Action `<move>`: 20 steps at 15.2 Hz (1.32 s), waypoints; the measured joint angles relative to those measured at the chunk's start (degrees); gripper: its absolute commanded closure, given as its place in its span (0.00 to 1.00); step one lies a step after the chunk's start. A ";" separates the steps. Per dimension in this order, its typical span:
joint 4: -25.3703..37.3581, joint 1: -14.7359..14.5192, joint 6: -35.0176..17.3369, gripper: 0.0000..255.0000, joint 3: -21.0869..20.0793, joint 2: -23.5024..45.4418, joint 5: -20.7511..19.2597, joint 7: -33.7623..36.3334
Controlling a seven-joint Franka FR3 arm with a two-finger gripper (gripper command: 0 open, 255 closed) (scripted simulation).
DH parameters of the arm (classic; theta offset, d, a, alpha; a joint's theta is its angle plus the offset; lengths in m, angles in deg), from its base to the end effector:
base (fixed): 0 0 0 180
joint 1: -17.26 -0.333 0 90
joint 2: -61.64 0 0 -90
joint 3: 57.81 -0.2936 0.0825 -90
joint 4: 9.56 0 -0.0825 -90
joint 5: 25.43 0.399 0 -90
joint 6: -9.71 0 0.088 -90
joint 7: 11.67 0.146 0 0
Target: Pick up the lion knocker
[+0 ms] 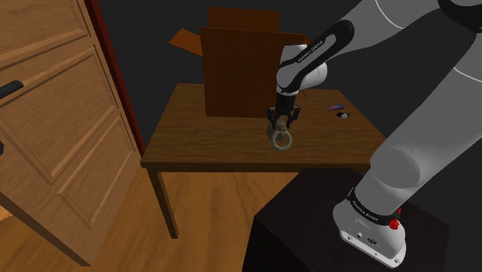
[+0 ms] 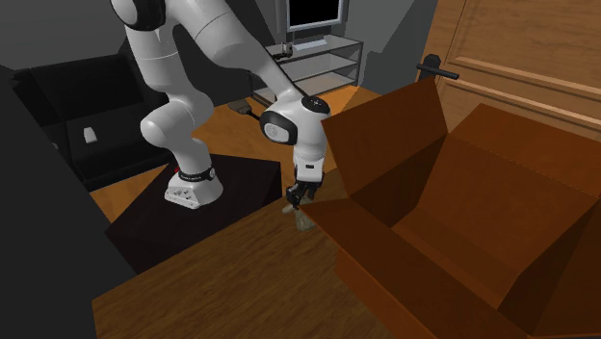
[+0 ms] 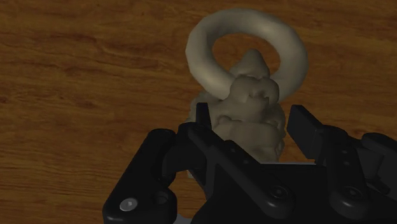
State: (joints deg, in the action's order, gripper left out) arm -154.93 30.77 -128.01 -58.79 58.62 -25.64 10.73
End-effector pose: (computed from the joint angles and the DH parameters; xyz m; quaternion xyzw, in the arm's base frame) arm 0.4411 -0.0983 0.2124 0.9535 -0.2986 -0.0401 0.0051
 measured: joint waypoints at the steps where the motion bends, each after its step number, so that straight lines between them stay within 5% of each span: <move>1: 0.00 0.00 -0.01 1.00 0.00 0.00 0.00 0.01; 7: 0.13 0.01 0.34 1.00 0.02 -0.17 0.01 -0.06; 20: 3.68 -0.01 11.01 1.00 0.05 -7.20 0.17 -0.24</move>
State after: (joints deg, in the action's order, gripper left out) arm -151.25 30.76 -116.99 -58.74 51.42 -25.47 10.49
